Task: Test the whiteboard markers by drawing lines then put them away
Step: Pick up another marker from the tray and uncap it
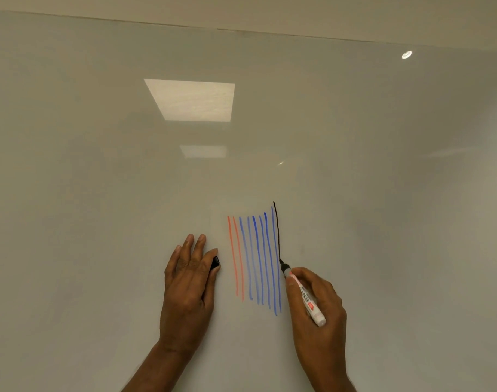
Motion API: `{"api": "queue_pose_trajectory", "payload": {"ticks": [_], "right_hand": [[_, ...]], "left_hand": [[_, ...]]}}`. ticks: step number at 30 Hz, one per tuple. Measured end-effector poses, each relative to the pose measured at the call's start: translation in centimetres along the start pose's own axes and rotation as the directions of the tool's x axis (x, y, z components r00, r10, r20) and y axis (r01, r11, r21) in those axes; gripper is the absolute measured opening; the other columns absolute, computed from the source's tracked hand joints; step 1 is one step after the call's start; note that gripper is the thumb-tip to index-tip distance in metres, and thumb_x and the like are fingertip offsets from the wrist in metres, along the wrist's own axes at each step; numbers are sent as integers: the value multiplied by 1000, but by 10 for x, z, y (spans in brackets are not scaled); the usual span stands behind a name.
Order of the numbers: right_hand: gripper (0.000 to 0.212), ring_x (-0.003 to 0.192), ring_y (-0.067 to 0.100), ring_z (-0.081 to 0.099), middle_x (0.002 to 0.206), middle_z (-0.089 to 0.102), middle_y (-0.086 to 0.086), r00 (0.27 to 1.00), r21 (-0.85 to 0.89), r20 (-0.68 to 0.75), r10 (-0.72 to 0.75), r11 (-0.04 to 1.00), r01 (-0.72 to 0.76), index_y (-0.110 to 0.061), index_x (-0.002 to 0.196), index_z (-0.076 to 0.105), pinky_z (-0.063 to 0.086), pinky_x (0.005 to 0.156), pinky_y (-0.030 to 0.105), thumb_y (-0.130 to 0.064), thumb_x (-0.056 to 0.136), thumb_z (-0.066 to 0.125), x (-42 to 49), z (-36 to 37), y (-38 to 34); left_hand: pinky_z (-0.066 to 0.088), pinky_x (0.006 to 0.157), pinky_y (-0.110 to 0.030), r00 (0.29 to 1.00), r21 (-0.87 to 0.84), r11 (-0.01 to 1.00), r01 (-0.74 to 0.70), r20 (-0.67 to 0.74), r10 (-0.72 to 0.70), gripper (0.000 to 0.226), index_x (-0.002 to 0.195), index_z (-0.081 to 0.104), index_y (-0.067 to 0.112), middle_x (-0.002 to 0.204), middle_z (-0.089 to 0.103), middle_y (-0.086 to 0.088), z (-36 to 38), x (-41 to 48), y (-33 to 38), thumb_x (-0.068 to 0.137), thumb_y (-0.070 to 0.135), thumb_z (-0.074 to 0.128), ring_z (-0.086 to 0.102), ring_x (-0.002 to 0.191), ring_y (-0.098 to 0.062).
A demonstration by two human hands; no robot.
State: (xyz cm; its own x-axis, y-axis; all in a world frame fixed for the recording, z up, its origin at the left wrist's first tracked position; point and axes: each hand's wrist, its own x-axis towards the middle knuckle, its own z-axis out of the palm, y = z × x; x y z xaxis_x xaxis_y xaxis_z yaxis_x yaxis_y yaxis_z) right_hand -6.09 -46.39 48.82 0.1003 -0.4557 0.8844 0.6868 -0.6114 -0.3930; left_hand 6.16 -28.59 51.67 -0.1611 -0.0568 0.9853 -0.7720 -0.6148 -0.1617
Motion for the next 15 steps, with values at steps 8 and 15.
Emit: {"api": "queue_pose_trajectory", "payload": {"ticks": [8, 15], "right_hand": [[23, 92, 0, 65, 91, 70, -21, 986, -171, 48, 159, 974, -149, -37, 87, 77, 42, 80, 2, -14, 85, 75, -54, -24, 48], [20, 86, 0, 68, 94, 70, -14, 994, -64, -75, 77, 995, -81, -36, 96, 72, 49, 76, 10, -48, 81, 75, -40, -23, 9]], "left_hand": [[31, 122, -52, 1000, -3, 1000, -3, 1, 3, 38, 135, 61, -1, 150, 51, -17, 0, -1, 0, 102, 17, 57, 39, 148, -30], [32, 121, -53, 1000, -4, 1000, -1, -7, 1, 38, 134, 62, -2, 149, 52, -17, 1, -1, -1, 101, 16, 59, 41, 148, -31]]}}
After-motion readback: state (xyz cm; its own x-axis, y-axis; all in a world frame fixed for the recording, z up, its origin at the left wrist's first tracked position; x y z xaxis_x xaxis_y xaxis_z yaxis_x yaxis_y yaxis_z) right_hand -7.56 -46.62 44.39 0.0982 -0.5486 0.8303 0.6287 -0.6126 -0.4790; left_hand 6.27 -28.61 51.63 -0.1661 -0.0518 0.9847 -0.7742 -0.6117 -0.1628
